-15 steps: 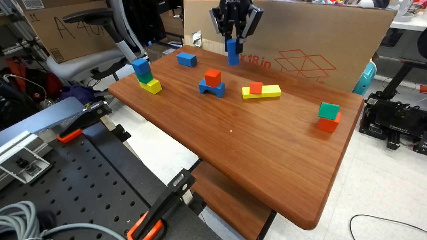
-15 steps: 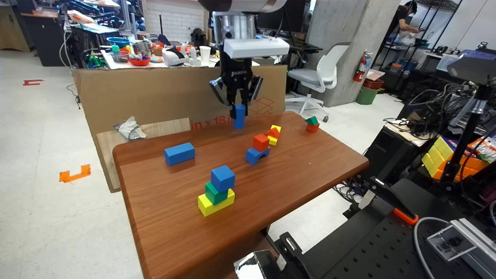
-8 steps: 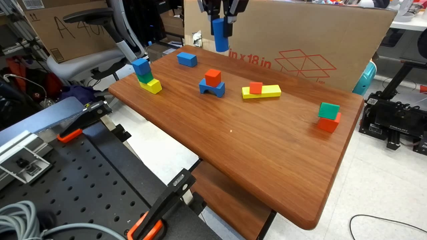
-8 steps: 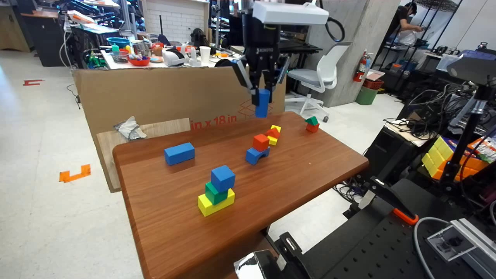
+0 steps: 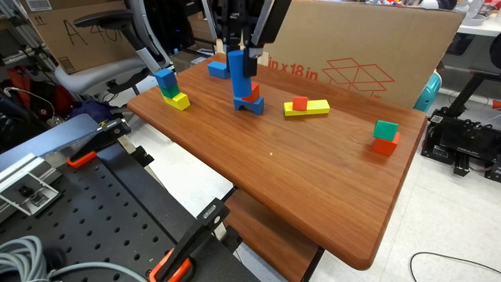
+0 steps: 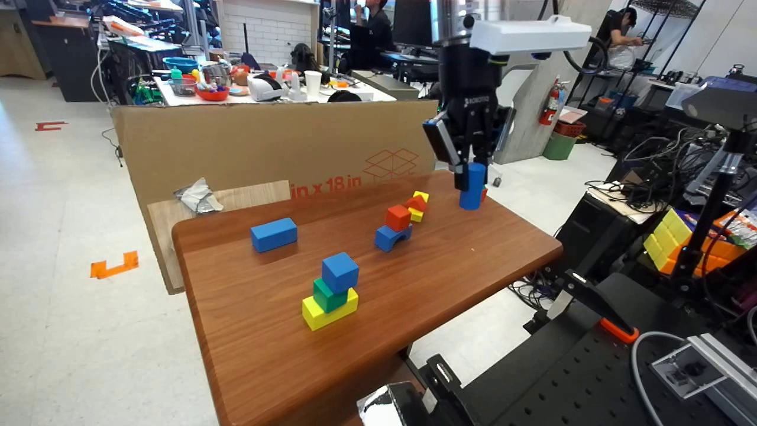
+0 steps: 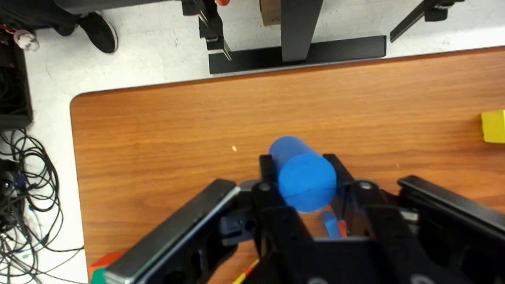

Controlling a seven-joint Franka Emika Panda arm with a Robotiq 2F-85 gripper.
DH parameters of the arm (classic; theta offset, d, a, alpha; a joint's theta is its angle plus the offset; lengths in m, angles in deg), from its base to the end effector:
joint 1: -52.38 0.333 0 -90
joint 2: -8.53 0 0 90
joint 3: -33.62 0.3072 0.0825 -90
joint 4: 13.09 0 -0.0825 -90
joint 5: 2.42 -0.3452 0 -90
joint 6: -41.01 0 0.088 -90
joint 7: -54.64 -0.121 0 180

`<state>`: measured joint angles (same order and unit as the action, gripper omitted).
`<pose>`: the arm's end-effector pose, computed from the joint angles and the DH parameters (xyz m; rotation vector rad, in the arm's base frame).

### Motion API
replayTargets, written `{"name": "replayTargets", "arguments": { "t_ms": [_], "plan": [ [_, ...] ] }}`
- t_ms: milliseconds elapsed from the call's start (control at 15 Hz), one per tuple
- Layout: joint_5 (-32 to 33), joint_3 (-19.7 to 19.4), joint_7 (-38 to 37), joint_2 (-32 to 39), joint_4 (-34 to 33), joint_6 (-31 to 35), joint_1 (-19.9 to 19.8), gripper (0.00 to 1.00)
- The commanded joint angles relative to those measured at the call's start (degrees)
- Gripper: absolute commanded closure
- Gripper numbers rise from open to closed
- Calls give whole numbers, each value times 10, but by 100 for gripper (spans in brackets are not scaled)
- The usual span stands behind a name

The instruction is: Move the blue cylindrical block to the front

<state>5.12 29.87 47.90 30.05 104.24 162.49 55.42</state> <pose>0.5269 -0.0138 0.2420 2.9674 -0.0641 -0.4428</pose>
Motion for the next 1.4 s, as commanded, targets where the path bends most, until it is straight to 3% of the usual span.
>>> {"name": "replayTargets", "arguments": {
  "t_ms": [0,733,1333],
  "plan": [
    [12,-9,-1,-25,47,23,-19,92],
    [-12,-15,-12,69,-2,123,-51,92],
    [-4,-33,-34,155,-71,121,-46,92]
  ]
}}
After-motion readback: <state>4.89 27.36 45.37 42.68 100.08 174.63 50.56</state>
